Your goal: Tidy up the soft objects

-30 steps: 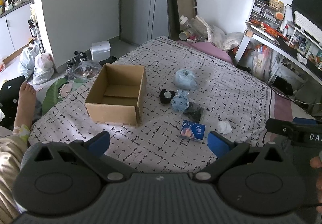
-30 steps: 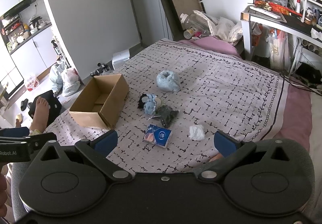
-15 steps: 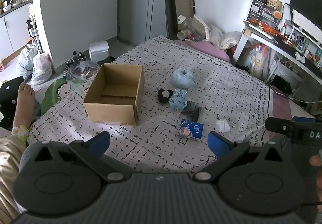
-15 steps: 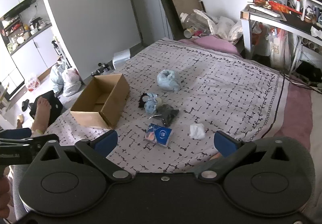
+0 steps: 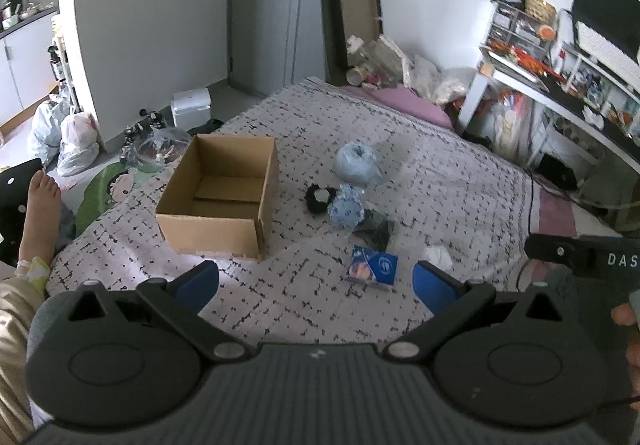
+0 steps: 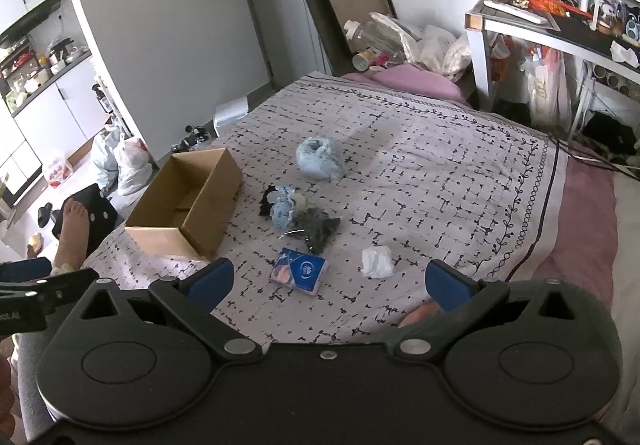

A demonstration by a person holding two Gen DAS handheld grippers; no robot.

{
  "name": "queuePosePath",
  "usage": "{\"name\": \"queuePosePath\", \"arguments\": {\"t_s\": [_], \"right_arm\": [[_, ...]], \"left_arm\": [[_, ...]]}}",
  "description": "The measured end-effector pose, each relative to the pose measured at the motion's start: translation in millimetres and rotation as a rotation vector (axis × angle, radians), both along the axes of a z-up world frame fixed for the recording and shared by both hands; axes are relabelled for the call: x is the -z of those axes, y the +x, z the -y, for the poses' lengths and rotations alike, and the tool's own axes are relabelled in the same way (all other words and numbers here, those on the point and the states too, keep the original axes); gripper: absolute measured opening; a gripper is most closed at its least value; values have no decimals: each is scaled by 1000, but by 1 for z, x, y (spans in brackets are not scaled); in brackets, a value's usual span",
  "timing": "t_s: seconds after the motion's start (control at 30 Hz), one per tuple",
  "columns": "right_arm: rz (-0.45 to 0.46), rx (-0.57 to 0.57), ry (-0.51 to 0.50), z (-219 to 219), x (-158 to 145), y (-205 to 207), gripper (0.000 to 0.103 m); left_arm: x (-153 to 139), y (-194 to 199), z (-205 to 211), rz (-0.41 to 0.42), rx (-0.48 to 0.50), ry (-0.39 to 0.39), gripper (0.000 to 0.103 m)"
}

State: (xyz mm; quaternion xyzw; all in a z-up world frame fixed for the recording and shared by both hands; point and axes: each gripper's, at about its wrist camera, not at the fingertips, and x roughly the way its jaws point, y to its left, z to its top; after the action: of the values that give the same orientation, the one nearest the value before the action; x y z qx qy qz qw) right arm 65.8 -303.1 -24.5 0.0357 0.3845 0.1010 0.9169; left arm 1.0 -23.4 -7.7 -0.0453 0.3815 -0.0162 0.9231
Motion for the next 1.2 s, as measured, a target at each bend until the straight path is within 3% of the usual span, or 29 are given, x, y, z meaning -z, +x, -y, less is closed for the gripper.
{"name": "queuePosePath", "arguments": {"t_s": [0.23,0.5,1.2], "right_arm": [[-39,25,11,6,11,18,103],[-94,47,49,2,23,41,103],[-204,104,67,8,58,88,103]], "left_arm": [[7,20,-5,-10,-37,-37,102],[19,39,2,-12,-14,-47,102],[95,103,44,-140,62,-32,100]]}}
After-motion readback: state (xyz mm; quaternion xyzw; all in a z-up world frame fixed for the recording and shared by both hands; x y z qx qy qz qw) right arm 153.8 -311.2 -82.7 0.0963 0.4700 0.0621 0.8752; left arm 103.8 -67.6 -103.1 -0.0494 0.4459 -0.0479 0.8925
